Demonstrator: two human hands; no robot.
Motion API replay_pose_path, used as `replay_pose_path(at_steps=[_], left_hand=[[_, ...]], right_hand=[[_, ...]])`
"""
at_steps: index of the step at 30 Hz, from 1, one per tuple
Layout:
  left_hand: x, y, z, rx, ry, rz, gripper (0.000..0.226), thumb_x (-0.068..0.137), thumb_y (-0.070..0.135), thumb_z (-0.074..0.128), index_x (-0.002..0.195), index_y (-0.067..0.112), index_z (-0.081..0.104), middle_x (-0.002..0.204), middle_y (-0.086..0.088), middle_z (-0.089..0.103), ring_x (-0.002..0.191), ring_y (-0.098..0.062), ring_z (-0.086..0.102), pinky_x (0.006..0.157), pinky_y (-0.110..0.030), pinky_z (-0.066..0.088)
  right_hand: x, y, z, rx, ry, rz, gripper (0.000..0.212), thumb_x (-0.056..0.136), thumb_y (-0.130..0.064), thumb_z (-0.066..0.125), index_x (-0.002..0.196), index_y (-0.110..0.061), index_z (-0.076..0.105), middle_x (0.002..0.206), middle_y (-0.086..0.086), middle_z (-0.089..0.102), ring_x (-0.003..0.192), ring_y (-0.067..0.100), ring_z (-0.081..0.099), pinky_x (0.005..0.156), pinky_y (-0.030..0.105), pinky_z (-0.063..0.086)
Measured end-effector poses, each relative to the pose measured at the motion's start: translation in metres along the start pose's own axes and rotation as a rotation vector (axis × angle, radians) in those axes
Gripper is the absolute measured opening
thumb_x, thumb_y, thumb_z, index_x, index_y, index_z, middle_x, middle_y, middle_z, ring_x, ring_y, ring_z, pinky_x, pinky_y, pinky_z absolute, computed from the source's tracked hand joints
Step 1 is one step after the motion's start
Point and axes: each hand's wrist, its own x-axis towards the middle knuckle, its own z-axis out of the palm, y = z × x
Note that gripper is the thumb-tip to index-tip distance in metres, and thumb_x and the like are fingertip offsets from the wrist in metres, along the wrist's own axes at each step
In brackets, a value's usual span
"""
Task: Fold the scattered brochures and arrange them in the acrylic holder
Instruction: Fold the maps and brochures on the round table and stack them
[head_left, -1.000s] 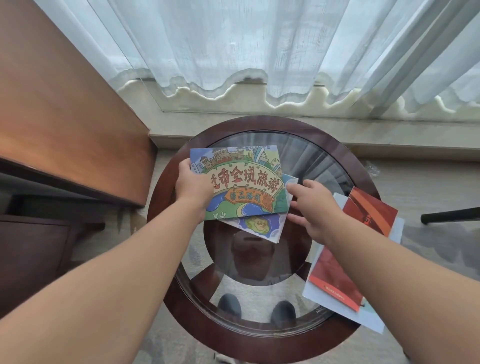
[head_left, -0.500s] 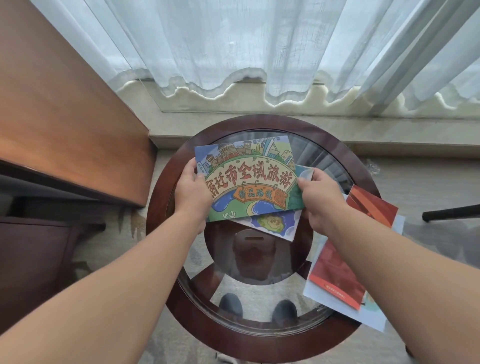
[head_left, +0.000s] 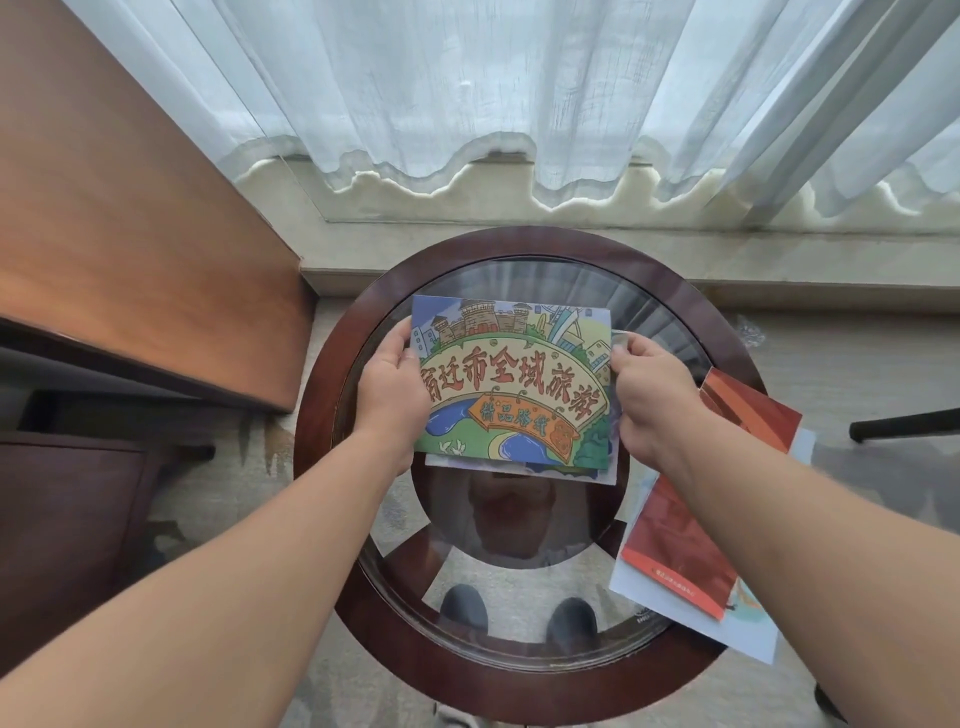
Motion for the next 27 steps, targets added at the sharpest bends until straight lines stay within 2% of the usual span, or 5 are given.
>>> replay_pose_path(at_steps=[7,13,19,23,27], left_hand=[[-0.004,0.001,0.005,0.025,-0.035,0.051,0.036,0.105,0.026,0.033,0.128,0.041,0.056,0.107,0.009,0.072,0.090,-0.010,0.073,0.066,-0.033,0.061],[-0.014,-0.003,0.002,0.043,-0.086,0.075,0.026,0.102,0.021,0.042,0.123,0.036,0.049,0.108,0.001,0.070,0.091,-0.013,0.073,0.072,-0.036,0.061],[-0.016,0.025,-0.010,-0.097,-0.055,0.297,0.036,0.087,-0.010,0.047,0.105,0.020,0.054,0.101,-0.006,0.068,0.087,-0.013,0.070,0.070,-0.030,0.058],[-0.018,0.025,-0.008,-0.092,-0.035,0.347,0.033,0.083,-0.016,0.045,0.095,0.014,0.052,0.084,-0.004,0.058,0.075,-0.015,0.057,0.064,-0.029,0.048],[-0.020,0.015,-0.004,-0.091,-0.037,0.310,0.029,0.080,-0.012,0.047,0.090,0.014,0.049,0.085,-0.011,0.052,0.079,-0.019,0.048,0.071,-0.035,0.042]], right_hand=[[0.001,-0.003,0.002,0.139,-0.020,-0.027,0.036,0.106,-0.024,0.032,0.136,-0.026,0.052,0.101,0.001,0.076,0.081,0.014,0.075,0.065,0.037,0.060],[-0.009,-0.011,0.010,-0.053,-0.161,-0.108,0.026,0.104,-0.019,0.036,0.119,-0.020,0.058,0.104,0.008,0.075,0.085,0.022,0.075,0.068,0.042,0.062],[-0.024,-0.026,0.021,-0.119,-0.217,-0.484,0.031,0.091,-0.004,0.047,0.097,-0.032,0.057,0.086,-0.010,0.073,0.081,0.011,0.072,0.063,0.028,0.059],[-0.035,-0.022,0.021,-0.070,-0.193,-0.532,0.008,0.080,-0.039,0.062,0.088,-0.038,0.060,0.092,0.001,0.069,0.090,0.021,0.068,0.077,0.039,0.057],[-0.041,-0.022,0.027,-0.013,-0.122,-0.432,0.035,0.066,-0.076,0.061,0.065,-0.041,0.062,0.083,0.000,0.060,0.082,0.020,0.061,0.085,0.051,0.053]])
